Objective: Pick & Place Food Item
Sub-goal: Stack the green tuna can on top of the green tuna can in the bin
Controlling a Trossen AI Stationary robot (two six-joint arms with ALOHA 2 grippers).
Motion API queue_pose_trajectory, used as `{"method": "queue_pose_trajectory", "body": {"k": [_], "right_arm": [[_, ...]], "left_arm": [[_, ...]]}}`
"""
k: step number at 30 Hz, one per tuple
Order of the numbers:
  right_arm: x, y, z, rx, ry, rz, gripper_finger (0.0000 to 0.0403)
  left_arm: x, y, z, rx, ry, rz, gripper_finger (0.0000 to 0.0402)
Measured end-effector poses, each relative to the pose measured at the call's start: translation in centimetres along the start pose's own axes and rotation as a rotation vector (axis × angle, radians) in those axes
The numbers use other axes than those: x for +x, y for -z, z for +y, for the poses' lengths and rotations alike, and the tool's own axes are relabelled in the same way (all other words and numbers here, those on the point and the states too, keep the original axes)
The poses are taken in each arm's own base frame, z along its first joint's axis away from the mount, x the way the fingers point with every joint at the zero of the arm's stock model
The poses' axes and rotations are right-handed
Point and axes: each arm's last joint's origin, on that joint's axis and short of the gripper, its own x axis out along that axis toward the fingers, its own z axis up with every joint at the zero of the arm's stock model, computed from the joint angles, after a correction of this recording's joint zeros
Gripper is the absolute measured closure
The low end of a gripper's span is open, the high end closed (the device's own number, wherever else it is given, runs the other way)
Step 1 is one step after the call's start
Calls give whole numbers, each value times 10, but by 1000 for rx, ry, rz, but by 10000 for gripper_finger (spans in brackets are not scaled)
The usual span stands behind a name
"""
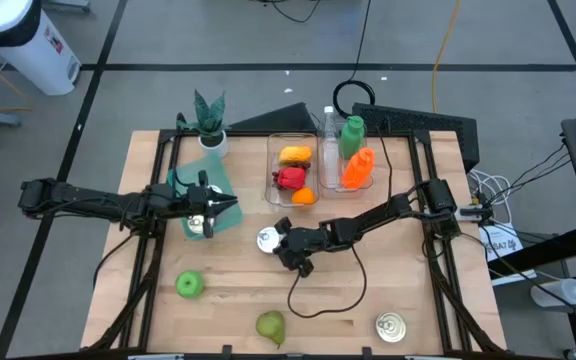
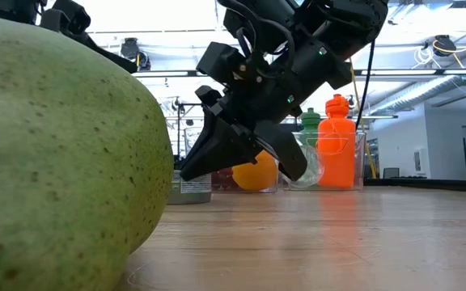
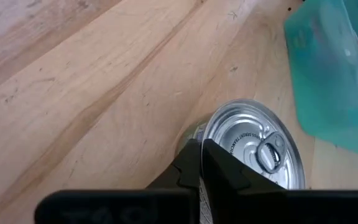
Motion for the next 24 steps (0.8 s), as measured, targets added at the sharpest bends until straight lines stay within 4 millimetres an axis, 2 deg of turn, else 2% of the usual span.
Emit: {"method": "queue_pose_trajectory", "body": {"k": [7,13,17,24], "right_arm": [[-7,-6,-5,64,7,-8,402],[-7,-7,-12,95,20,-11,402],[-7,-7,-19,152,36,-19,402],[-7,-6,-26,223,49,-23,403]], "left_arm": [[3,9,-3,41,51,78,350],[15,13,-14,128,127,199,337],[26,22,-28,211,169,288,289],[43,36,-53,345,228,368,177]]}}
